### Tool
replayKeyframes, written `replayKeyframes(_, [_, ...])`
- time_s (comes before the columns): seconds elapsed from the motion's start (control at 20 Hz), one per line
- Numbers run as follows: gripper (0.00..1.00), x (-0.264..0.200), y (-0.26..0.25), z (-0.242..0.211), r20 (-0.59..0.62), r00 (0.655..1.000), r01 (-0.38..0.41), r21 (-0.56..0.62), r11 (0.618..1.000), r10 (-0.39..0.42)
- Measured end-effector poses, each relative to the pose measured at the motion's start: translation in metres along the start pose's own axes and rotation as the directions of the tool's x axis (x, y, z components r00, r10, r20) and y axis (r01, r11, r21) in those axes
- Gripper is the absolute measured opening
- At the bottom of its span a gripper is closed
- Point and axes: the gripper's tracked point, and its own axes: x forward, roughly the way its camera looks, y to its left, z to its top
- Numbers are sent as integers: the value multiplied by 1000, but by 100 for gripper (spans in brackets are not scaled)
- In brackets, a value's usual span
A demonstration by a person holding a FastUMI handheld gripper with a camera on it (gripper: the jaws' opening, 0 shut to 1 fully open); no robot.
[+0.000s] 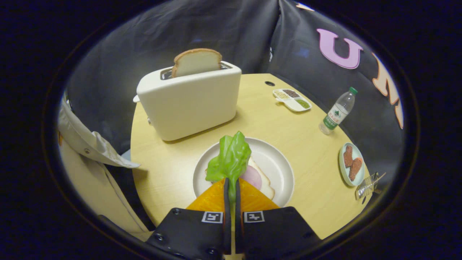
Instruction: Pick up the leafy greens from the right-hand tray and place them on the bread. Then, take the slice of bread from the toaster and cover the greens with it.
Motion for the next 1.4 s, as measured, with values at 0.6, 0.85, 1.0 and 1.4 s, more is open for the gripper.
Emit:
replayKeyframes(0.6, [27, 32, -37, -27, -116, 989, 87, -18, 996, -89])
replayKeyframes(0.85, [72, 30, -31, -25, -114, 990, 80, -27, 996, -82])
replayKeyframes(1.0, [100, 26, -25, -15, -100, 991, 88, -20, 996, -89])
replayKeyframes(1.4, [100, -4, 10, 61, 11, 998, 63, 46, 997, -64])
